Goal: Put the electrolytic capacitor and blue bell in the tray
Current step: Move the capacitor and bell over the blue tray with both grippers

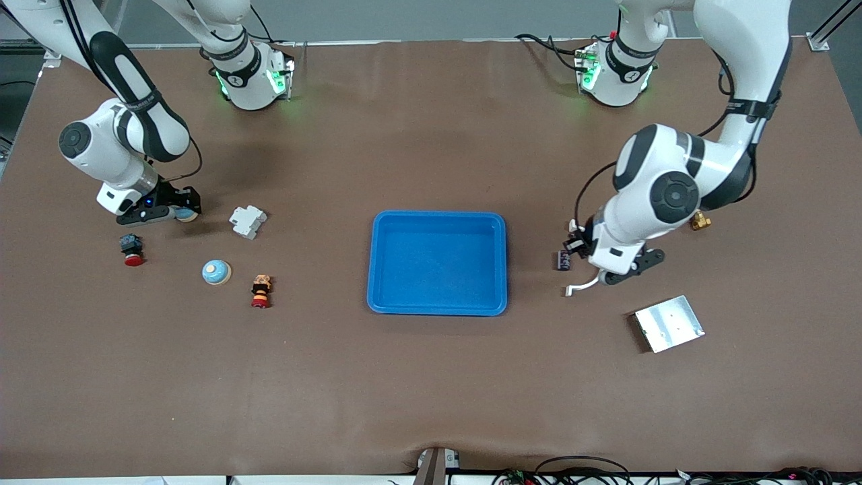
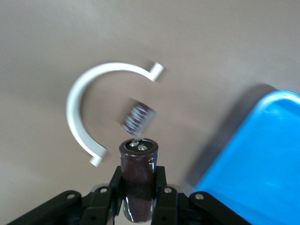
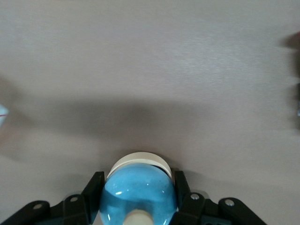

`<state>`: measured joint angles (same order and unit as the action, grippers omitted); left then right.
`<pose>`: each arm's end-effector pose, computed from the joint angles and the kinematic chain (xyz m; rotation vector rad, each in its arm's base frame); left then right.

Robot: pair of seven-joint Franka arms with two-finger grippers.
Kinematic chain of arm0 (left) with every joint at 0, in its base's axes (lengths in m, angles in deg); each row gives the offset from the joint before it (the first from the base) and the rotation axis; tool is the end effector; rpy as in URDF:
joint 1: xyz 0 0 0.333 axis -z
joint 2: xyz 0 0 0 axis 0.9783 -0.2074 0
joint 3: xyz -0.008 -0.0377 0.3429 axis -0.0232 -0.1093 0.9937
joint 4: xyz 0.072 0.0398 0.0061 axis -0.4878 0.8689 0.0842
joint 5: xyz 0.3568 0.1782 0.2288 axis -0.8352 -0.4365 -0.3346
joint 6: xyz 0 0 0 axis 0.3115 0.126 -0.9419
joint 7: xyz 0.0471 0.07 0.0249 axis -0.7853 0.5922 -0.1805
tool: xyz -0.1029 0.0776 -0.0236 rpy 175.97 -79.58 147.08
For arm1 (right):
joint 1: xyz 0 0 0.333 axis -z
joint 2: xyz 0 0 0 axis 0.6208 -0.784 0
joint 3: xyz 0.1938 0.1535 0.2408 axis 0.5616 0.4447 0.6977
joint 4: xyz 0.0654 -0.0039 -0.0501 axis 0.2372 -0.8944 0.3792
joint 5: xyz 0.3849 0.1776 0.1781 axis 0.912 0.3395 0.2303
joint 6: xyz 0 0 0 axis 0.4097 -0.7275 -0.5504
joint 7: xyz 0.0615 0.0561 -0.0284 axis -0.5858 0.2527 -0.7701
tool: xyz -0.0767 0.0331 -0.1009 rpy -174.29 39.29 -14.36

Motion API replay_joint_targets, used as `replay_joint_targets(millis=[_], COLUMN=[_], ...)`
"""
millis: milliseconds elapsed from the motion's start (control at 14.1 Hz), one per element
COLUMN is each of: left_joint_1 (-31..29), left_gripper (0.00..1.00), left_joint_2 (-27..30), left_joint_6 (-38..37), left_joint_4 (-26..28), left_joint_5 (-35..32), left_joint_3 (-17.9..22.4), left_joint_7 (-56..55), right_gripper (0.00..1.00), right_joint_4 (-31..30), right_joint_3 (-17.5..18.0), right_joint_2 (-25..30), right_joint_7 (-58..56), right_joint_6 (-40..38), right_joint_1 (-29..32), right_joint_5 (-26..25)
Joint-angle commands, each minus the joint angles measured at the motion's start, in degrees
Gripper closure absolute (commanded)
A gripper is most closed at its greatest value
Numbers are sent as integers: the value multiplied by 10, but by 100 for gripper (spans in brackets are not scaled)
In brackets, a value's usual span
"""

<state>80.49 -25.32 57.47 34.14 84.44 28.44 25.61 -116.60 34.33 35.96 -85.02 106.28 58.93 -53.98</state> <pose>0.6190 -0.2555 0.2940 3.0001 0.7180 -0.2595 0.4234 -0.1397 0.1226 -3.0764 -0.2948 0.0641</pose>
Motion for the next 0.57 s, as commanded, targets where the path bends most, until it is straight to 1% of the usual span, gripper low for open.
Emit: replay_joint_targets(millis=[0,141,283,495], left_joint_1=[28,53,82,119], left_gripper=[89,89,89,89], left_joint_2=[-22,-37,-56,-94], left_joint_6=[-1,10,47,111], left_joint_4=[-32,-40,-39,-43], left_joint_5=[17,17,16,15], left_joint_3=[-8,-8,-8,-8], left_joint_7=[-62,-103,-139,-212], right_gripper=[100,100,100,100], right_joint_4=[5,6,7,14], right_joint_3=[2,2,3,3], right_joint_2=[76,102,115,134], right_joint_7=[50,94,149,240], right_joint_6=[-95,-115,-127,-136], right_joint_1=[-36,-62,-85,-146], right_joint_5=[9,9,9,9])
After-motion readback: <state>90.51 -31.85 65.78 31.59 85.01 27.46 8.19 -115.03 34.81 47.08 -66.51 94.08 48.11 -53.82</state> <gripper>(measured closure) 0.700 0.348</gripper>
